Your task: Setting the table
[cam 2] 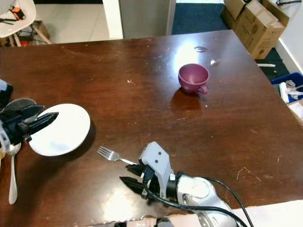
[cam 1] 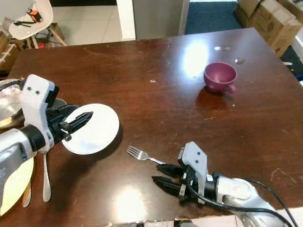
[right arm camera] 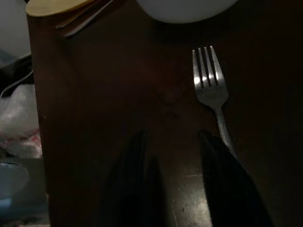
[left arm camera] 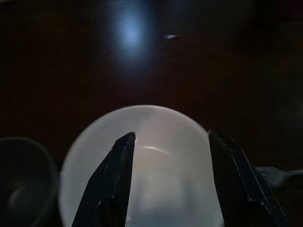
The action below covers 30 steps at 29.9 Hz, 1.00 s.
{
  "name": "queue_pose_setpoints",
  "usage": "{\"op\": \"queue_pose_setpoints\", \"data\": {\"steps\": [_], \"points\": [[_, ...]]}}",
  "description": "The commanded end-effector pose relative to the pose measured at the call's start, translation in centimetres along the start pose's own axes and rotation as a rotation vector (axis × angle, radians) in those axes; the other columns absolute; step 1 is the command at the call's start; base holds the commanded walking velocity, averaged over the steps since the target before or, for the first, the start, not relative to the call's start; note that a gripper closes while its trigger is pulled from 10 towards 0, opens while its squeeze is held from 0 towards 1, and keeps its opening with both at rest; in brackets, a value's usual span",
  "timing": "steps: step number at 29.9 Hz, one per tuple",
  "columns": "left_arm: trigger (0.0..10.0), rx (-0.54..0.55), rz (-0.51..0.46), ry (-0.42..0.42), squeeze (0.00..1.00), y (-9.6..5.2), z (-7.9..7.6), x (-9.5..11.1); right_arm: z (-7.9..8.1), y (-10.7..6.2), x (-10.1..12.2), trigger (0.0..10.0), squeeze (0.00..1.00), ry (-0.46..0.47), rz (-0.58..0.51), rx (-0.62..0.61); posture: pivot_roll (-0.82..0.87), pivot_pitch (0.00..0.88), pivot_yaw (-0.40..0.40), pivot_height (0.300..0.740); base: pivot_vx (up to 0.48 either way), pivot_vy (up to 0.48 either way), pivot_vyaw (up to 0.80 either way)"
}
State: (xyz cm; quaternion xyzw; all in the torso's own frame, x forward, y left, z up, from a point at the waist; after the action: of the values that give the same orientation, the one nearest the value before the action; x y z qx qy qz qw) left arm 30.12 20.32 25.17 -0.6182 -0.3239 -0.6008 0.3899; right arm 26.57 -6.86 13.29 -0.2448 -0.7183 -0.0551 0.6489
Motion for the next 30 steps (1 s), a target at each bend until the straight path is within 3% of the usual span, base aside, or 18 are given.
{"op": "queue_pose_setpoints", "data": {"steps": [1,3,4,14,27,29,30], "points": [[10.0,-0.038,0.013,0.003,0.00,-0.7,-0.4,0.1,0.2,0.1,-0.7,10.0,0.22,-0.011,0.019,0.021,0.04,0.200,0.134,0.740,0.000,0.000,0.00],[10.0,-0.051,0.013,0.006,0.00,-0.9,-0.4,0.2,0.1,0.2,-0.8,10.0,0.22,-0.018,0.021,0.022,0.04,0.201,0.134,0.740,0.000,0.000,0.00],[10.0,-0.060,0.011,0.007,0.00,-1.1,-0.5,0.4,-0.1,0.2,-0.9,10.0,0.00,-0.029,0.025,0.021,0.05,0.201,0.134,0.740,0.000,0.000,0.00],[10.0,-0.092,0.004,0.010,0.00,-1.4,-0.9,1.2,-2.5,0.8,-1.8,10.0,0.00,-0.102,0.052,0.021,0.08,0.204,0.145,0.740,0.000,0.000,0.00],[10.0,-0.111,0.002,0.017,0.00,-1.5,-1.3,1.7,-1.8,2.2,-3.5,10.0,0.00,-0.149,0.101,0.134,0.12,0.210,0.148,0.740,0.000,0.000,0.00],[10.0,-0.109,-0.002,0.016,0.00,-1.7,-1.4,1.9,-1.3,2.0,-5.2,7.1,0.00,-0.187,0.170,0.194,0.12,0.211,0.144,0.740,0.000,0.000,0.00],[10.0,-0.109,-0.002,0.015,0.00,-1.7,-1.4,1.9,-1.3,2.0,-5.4,6.7,0.00,-0.189,0.179,0.202,0.12,0.210,0.140,0.740,0.000,0.000,0.00]]}}
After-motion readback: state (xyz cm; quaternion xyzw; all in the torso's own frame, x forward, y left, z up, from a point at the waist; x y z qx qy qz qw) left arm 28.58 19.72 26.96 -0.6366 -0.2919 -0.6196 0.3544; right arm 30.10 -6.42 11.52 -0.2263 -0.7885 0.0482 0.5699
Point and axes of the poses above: a point about 5 cm out from each wrist's last joint towards the gripper, its own y axis pointing out of the wrist towards the gripper, its own x axis along the axis of the wrist's last joint, z = x × y, the point moved 5 cm from there along y, pointing out of the wrist towards the gripper, and after that the axes turned 3 degrees about -y, right-handed, at the moved point
